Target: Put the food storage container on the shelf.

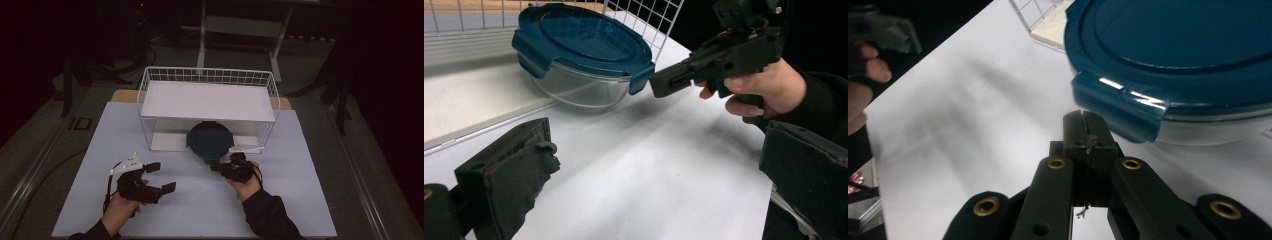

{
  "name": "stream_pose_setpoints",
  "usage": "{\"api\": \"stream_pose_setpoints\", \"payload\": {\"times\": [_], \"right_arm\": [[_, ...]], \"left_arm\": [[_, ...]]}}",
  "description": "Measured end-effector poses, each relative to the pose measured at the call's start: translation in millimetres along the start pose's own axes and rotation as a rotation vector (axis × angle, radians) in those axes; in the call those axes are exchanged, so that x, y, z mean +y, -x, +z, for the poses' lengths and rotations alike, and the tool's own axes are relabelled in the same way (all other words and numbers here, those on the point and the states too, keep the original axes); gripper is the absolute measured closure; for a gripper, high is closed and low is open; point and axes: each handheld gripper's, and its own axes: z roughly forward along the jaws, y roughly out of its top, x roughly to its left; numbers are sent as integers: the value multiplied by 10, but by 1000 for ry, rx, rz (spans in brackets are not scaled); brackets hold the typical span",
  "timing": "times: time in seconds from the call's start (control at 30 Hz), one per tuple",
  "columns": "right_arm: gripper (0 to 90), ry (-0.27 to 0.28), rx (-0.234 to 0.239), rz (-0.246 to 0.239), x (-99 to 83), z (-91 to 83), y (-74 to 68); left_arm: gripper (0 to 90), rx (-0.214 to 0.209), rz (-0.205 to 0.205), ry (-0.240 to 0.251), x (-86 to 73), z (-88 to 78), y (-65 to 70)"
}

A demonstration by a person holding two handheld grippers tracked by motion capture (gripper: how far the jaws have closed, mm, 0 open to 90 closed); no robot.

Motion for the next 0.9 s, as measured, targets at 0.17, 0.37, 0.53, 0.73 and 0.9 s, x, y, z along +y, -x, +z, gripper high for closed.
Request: {"api": "stream_pose_setpoints", "payload": {"times": [0.17,0.37,0.53,0.73,0.9], "right_arm": [[900,0,-13,-4,29,67,30],[900,-5,-34,-24,76,127,64],[900,0,-45,-13,106,165,123],[900,12,-64,-6,193,234,179],[900,22,-78,-3,258,301,234]], "left_arm": [[14,13,14,11,-32,0,-9],[13,12,9,18,-56,13,-15],[13,10,2,17,-81,25,-38],[14,8,7,18,-87,40,-38],[14,5,21,17,-92,49,-13]]}}
